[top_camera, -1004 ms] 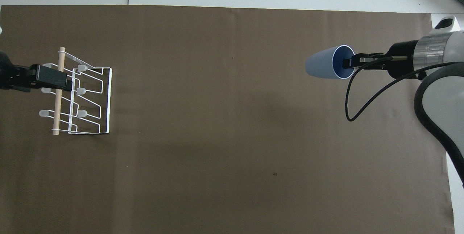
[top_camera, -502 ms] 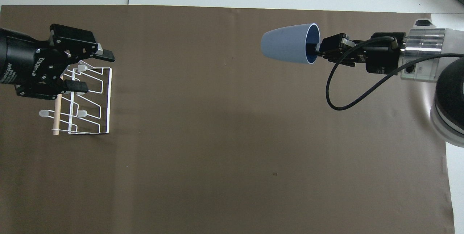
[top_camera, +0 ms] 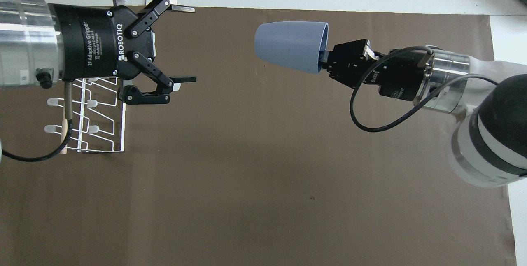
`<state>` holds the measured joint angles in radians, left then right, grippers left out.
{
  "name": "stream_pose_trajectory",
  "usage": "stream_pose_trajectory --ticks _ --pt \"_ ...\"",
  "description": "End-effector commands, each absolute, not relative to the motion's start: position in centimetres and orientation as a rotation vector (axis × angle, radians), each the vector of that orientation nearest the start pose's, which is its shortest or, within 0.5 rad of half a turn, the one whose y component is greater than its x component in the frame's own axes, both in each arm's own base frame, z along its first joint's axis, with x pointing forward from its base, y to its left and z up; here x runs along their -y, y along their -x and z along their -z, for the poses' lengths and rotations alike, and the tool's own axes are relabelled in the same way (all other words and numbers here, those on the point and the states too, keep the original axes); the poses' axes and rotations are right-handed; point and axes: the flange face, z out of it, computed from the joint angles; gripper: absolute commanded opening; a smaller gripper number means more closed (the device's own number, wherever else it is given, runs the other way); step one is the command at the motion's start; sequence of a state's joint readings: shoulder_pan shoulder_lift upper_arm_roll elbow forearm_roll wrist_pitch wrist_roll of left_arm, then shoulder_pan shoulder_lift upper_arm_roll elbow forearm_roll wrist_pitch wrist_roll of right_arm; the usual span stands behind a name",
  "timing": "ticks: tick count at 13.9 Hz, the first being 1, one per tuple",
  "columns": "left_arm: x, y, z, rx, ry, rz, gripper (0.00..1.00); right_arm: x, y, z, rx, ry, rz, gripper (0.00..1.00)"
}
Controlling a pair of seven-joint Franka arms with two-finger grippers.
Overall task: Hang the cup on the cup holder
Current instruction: 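Lift the cup with the right gripper while the left gripper rises, then carry the cup toward the left gripper while the left gripper approaches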
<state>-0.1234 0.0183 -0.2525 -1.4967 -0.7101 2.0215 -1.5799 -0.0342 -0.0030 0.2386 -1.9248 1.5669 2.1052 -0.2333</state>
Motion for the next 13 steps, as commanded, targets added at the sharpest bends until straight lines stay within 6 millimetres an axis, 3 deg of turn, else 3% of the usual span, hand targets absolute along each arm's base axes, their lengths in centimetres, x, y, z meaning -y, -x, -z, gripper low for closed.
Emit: stream_pose_trajectory --ticks 1,6,10,13 --pt "26.7 -54.1 -71.5 -1.565 -1.683 0.488 1.00 -16.8 -55.7 -52.9 -0.351 1.600 0.216 0.00" --pt "26.4 -54.2 -71.0 -1.666 -1.573 0.617 1.00 -17.5 -55.1 -52.4 -0.394 1.498 0.175 0.00" --pt "26.3 -54.8 -70.0 -1.674 -1.567 0.613 1.00 -19.7 -54.5 -52.4 -0.384 1.485 0.158 0.00" --pt "26.9 -55.9 -68.3 -1.695 -1.529 0.699 1.00 -19.9 -54.4 -52.4 -0.380 1.487 0.164 0.00"
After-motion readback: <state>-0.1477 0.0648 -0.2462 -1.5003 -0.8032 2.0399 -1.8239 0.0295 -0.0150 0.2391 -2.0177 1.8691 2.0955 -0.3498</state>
